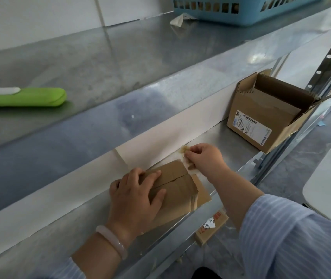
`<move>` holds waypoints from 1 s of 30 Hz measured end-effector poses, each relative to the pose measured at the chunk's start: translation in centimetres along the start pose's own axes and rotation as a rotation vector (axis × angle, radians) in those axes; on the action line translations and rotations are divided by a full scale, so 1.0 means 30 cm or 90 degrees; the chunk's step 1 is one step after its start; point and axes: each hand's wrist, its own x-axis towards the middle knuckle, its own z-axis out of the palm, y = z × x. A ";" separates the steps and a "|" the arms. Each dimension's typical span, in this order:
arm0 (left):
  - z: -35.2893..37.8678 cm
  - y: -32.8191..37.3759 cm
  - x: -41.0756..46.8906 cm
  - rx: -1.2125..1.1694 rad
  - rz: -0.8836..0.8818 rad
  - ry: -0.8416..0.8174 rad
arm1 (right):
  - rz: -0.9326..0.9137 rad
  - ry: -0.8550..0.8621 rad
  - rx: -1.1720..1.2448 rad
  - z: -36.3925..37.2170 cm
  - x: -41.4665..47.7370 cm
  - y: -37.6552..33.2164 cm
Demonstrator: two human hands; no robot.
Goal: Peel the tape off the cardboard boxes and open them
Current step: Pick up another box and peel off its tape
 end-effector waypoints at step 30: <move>0.002 0.007 0.004 -0.023 -0.018 0.002 | -0.138 -0.266 -0.250 -0.087 0.011 -0.053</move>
